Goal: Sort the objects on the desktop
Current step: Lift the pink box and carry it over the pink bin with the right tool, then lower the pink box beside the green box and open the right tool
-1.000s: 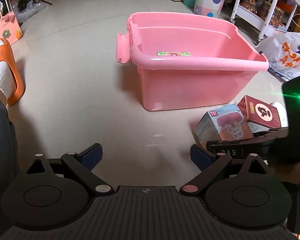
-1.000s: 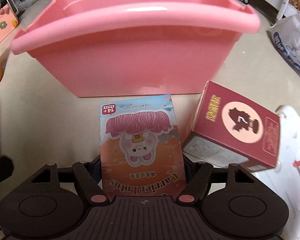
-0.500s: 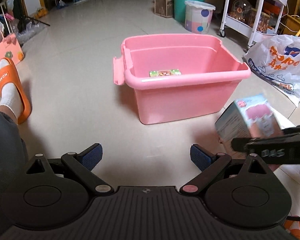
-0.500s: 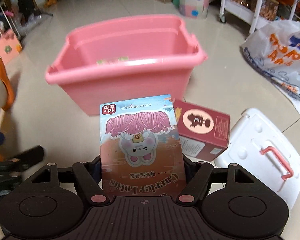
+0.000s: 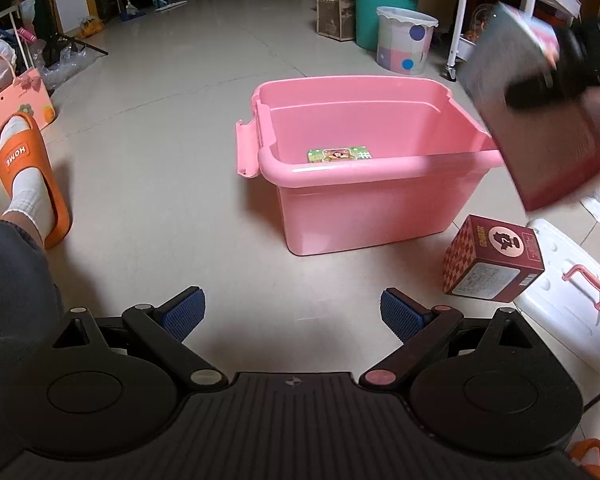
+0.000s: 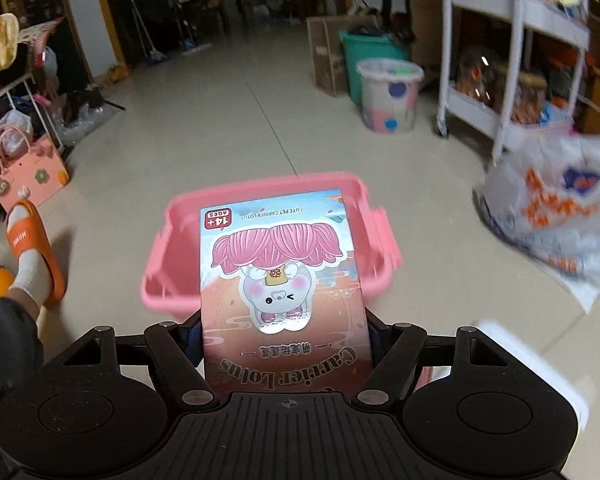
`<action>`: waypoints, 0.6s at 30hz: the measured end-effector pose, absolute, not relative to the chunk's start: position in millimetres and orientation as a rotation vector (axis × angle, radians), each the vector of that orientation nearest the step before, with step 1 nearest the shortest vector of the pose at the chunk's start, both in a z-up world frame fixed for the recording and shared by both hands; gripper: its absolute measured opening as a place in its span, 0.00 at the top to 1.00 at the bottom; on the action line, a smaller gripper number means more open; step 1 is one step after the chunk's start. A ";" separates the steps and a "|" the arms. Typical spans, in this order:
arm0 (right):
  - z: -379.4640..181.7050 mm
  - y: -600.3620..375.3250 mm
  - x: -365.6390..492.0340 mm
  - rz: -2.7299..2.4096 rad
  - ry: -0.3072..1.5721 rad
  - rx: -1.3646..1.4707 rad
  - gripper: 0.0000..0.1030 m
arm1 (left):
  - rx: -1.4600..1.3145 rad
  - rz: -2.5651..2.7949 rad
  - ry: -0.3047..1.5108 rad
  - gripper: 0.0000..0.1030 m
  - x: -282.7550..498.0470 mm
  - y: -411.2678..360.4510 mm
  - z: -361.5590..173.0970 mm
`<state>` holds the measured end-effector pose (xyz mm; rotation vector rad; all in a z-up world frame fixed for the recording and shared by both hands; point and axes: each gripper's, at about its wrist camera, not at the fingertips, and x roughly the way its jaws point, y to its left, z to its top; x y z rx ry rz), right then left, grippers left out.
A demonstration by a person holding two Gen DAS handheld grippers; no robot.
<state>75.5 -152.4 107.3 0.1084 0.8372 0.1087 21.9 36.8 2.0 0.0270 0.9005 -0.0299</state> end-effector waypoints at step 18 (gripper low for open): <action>45.7 -147.7 226.7 0.056 0.950 0.052 0.34 | -0.074 0.078 0.874 0.05 80.7 38.5 -28.2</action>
